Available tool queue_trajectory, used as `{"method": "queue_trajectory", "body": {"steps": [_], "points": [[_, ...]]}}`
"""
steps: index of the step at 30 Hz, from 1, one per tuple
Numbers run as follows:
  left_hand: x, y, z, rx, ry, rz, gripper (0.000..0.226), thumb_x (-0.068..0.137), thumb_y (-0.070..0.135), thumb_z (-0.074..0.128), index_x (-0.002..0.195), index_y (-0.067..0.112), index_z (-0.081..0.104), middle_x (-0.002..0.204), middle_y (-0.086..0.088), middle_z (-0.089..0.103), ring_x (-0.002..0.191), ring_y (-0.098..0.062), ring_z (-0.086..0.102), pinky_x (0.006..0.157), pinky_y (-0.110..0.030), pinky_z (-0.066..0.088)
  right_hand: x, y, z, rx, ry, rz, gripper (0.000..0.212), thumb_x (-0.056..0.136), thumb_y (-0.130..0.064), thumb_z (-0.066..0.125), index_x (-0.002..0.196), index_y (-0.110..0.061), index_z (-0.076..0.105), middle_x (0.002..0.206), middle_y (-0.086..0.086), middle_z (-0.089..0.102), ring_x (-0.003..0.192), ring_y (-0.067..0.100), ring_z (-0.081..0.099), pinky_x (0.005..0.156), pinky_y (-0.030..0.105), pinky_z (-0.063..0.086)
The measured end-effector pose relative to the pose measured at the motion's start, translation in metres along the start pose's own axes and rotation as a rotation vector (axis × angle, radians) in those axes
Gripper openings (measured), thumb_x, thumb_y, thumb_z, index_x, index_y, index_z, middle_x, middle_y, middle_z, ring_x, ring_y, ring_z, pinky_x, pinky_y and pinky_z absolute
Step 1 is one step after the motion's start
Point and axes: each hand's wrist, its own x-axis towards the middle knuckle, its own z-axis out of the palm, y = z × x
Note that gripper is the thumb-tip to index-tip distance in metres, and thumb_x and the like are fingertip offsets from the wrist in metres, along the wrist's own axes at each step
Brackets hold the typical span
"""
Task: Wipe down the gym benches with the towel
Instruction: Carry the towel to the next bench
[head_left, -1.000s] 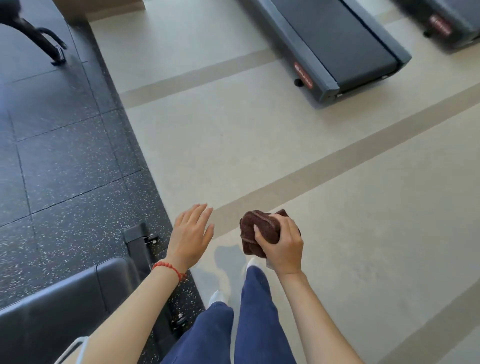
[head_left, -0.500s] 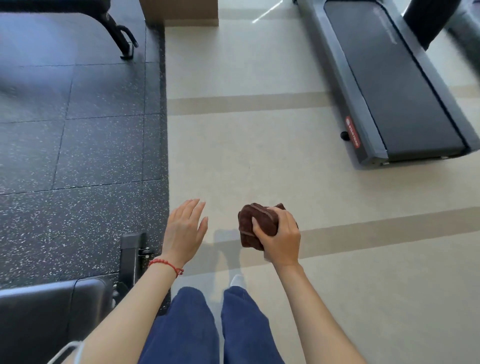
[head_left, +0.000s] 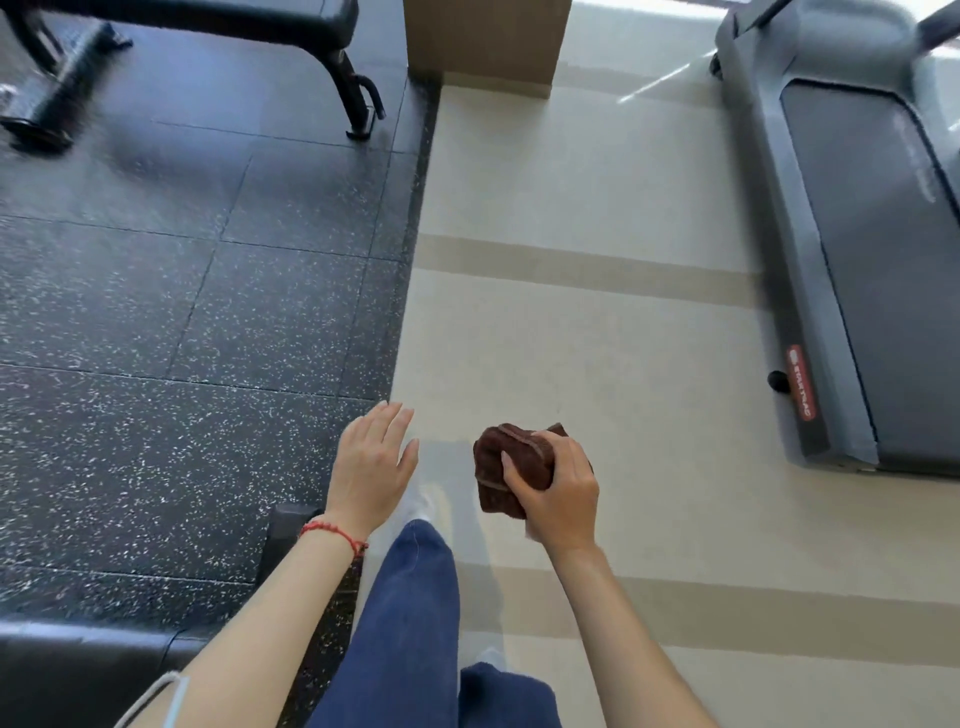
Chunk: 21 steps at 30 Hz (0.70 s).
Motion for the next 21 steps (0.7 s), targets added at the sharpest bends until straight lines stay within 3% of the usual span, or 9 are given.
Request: {"method": "queue_trajectory", "body": {"steps": [6,10,16,19,21], "points": [[0.086,-0.055,-0.027,0.013,-0.007,-0.031,0.049,0.089,0.027,0.034,0.112,-0.006,0.062,0.113,-0.023,0.063,0.106,-0.038,0.06,0.089,-0.052,0.046,0.089,-0.03,0.067,0.027,-0.022,-0.005,0.036,0.077,-0.042,0.064,0.092,-0.009,0.062,0.083,0.003,0.065,0.077,0.011,0.053,0.075,0.012,0.039],[0.131,-0.086,-0.041,0.013,-0.02,-0.053,0.051,0.089,0.028,0.032,0.114,-0.005,0.061,0.116,-0.022,0.062,0.109,-0.037,0.058,0.092,-0.052,0.044,0.142,-0.048,0.1,0.043,-0.061,-0.011,0.04,0.077,-0.043,0.063,0.091,-0.005,0.065,0.083,0.006,0.065,0.074,0.022,0.061,0.073,0.022,0.045],[0.2,-0.118,-0.058,0.005,-0.008,-0.094,0.051,0.09,0.028,0.032,0.116,-0.005,0.059,0.119,-0.022,0.06,0.112,-0.037,0.056,0.094,-0.053,0.044,0.22,-0.066,0.145,0.061,-0.116,-0.061,0.039,0.077,-0.04,0.065,0.091,-0.004,0.065,0.084,0.007,0.065,0.075,0.025,0.062,0.071,0.034,0.051],[0.242,-0.132,-0.064,0.002,0.015,-0.129,0.051,0.09,0.028,0.032,0.116,-0.006,0.06,0.118,-0.023,0.061,0.112,-0.037,0.057,0.094,-0.053,0.044,0.264,-0.068,0.172,0.055,-0.131,-0.083,0.034,0.074,-0.032,0.073,0.09,-0.003,0.065,0.083,0.007,0.066,0.074,0.026,0.062,0.07,0.035,0.053],[0.275,-0.143,-0.069,0.001,0.016,-0.151,0.051,0.09,0.029,0.032,0.117,-0.005,0.059,0.119,-0.022,0.061,0.112,-0.037,0.056,0.094,-0.053,0.044,0.298,-0.07,0.192,0.078,-0.139,-0.102,0.037,0.076,-0.037,0.069,0.09,-0.003,0.065,0.084,0.007,0.066,0.075,0.024,0.062,0.072,0.033,0.051]]}}
